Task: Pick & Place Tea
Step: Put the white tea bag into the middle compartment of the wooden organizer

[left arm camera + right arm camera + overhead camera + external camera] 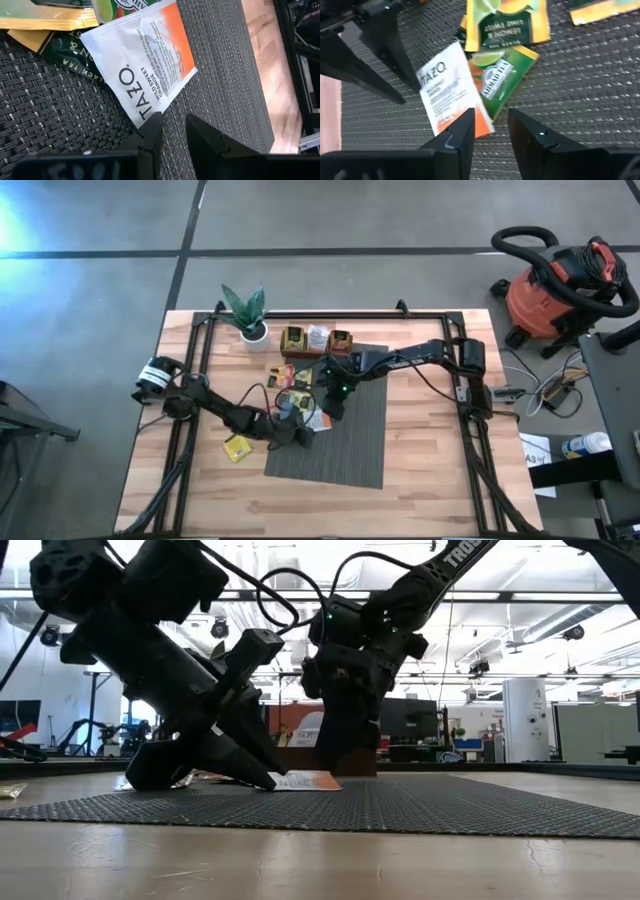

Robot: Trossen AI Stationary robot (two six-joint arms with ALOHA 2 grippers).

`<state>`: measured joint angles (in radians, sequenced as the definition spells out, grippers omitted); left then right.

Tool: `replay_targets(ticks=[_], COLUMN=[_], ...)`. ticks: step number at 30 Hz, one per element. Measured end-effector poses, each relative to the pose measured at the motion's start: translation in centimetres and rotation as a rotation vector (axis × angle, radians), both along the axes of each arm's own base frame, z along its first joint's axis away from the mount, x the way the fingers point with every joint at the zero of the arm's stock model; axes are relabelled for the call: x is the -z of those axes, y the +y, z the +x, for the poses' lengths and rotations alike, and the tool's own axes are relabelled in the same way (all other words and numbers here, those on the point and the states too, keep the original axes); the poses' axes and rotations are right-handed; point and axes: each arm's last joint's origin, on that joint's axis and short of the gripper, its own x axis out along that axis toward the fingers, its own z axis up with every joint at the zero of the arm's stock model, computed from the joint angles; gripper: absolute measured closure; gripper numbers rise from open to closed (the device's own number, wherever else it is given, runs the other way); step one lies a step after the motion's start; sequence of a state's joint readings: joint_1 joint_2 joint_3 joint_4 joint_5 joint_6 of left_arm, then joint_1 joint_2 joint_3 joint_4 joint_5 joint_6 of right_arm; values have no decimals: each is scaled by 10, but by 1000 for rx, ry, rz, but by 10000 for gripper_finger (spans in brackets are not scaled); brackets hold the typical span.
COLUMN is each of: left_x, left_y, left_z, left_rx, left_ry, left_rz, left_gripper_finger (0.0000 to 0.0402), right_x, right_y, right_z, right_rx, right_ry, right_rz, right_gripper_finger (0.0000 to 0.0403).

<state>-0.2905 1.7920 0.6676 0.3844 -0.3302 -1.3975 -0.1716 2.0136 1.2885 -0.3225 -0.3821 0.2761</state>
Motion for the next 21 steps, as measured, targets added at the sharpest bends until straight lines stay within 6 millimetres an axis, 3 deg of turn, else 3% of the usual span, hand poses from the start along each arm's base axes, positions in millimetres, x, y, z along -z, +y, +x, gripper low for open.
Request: replay_targets(ticks=[13, 21], left_x=[-3, -3], left_y=[12, 17], left_z=[7, 8], left_rx=[-24, -31], left_ry=[8, 9], left_rz=[72, 90], left_gripper_finger=[322, 322], right_x=[13, 13], right_y=[4, 5], right_z=[-6, -7], right_rx=[19, -50], right_ry=[-4, -28], right_rz=[66, 74], right_gripper_finger=[290, 334])
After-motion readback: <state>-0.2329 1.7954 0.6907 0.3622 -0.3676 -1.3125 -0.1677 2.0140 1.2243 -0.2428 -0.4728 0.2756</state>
